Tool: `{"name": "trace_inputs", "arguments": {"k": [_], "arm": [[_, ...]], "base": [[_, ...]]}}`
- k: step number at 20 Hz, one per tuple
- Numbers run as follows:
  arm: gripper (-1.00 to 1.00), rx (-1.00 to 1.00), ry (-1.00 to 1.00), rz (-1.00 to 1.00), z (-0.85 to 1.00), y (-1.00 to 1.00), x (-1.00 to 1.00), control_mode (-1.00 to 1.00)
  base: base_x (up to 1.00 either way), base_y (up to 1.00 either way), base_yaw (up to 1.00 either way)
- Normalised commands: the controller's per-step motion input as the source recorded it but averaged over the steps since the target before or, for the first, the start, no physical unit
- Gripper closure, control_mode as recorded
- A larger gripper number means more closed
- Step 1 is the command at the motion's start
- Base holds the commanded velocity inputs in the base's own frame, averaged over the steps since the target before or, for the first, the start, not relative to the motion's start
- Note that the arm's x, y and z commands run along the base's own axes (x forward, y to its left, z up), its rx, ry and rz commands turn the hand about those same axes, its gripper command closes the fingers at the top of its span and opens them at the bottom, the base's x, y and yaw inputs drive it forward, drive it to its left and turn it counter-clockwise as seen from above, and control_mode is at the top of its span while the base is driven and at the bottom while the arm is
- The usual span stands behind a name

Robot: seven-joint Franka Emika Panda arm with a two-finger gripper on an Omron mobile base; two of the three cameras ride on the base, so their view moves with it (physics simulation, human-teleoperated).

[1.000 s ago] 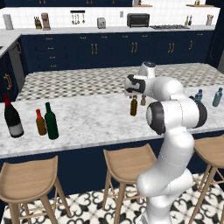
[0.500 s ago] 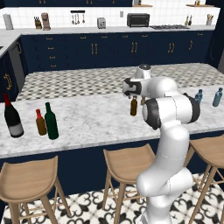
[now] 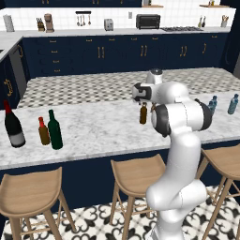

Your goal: Move the plastic bottles in the middle to the plastics group, and the glass bottles in the middle to the glass group.

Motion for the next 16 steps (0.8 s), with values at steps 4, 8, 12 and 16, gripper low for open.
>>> {"name": "trace_inputs", "arguments": {"k": [4, 8, 12, 16], "arm": [[-1.0, 0.02, 0.0, 0.0, -0.14, -0.03, 0.18, -1.0], [-1.0, 0.07, 0.0, 0.0, -0.07, 0.0, 0.07, -1.0], [-1.0, 0.04, 0.0, 0.0, -0.1, 0.0, 0.14, -1.0], [-1.0, 0.01, 0.0, 0.0, -0.05, 0.0, 0.16, -1.0]], "base": [[0.0, 0.0, 0.0], [0.0, 0.0, 0.0], [0.0, 0.0, 0.0], [0.0, 0.0, 0.0]]}}
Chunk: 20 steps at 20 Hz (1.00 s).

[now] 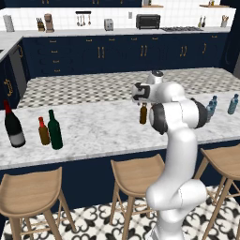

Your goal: Move the plastic bottles in the middle to the plastics group, and the glass bottles in the middle to the glass group.

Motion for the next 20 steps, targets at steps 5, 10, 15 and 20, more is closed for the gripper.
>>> {"name": "trace_inputs", "arguments": {"k": [5, 10, 15, 20], "arm": [[-1.0, 0.0, -0.06, 0.0, -0.04, 0.0, 0.15, -1.0], [-1.0, 0.0, -0.14, -0.01, -0.06, 0.0, 0.06, -1.0], [-1.0, 0.0, -0.09, -0.05, -0.11, -0.01, 0.07, -1.0], [-1.0, 0.0, -0.04, -0.04, -0.09, -0.01, 0.0, -1.0]], "base": [[0.0, 0.0, 0.0], [0.0, 0.0, 0.0], [0.0, 0.0, 0.0], [0.0, 0.0, 0.0]]}}
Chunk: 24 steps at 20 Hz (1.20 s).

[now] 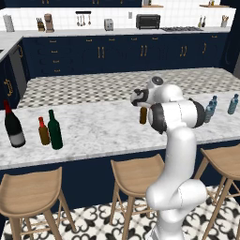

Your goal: Move the plastic bottles in the middle to the plastics group, and the glass bottles in the middle to the glass group.

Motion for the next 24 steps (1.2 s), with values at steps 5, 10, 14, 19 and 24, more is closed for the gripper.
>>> {"name": "trace_inputs", "arguments": {"k": [5, 10, 14, 19, 24], "arm": [[-1.0, 0.0, -0.02, -0.04, -0.03, -0.06, 0.06, -1.0], [-1.0, 0.0, -0.02, -0.02, -0.04, -0.01, 0.13, -1.0], [-1.0, 0.0, -0.02, 0.0, -0.04, 0.0, 0.17, -1.0], [-1.0, 0.0, 0.0, 0.0, -0.08, 0.0, 0.28, -1.0], [-1.0, 0.0, 0.0, 0.0, -0.02, 0.01, 0.11, -1.0]], "base": [[0.0, 0.0, 0.0], [0.0, 0.0, 0.0], [0.0, 0.0, 0.0], [0.0, 0.0, 0.0], [0.0, 0.0, 0.0]]}}
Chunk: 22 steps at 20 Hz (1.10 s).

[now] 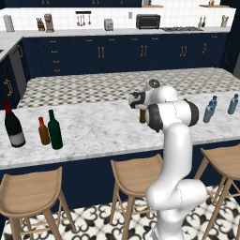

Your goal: Move the plastic bottles in the middle to the plastics group, and the glass bottles in the middle to the glass group.

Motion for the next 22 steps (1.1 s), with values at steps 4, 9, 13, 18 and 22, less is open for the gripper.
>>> {"name": "trace_inputs", "arguments": {"k": [4, 9, 13, 18, 22], "arm": [[1.0, 0.0, -0.05, 0.0, -0.03, 0.04, 0.0, -1.0], [1.0, 0.0, -0.09, 0.0, 0.0, 0.0, 0.0, -1.0], [1.0, 0.01, -0.12, 0.0, 0.0, -0.05, -0.07, -1.0], [1.0, 0.08, -0.13, 0.04, 0.21, 0.0, -0.46, -1.0], [1.0, 0.08, -0.01, 0.2, 0.51, 0.09, -0.8, -1.0]], "base": [[0.0, 0.0, 0.0], [0.0, 0.0, 0.0], [0.0, 0.0, 0.0], [0.0, 0.0, 0.0], [0.0, 0.0, 0.0]]}}
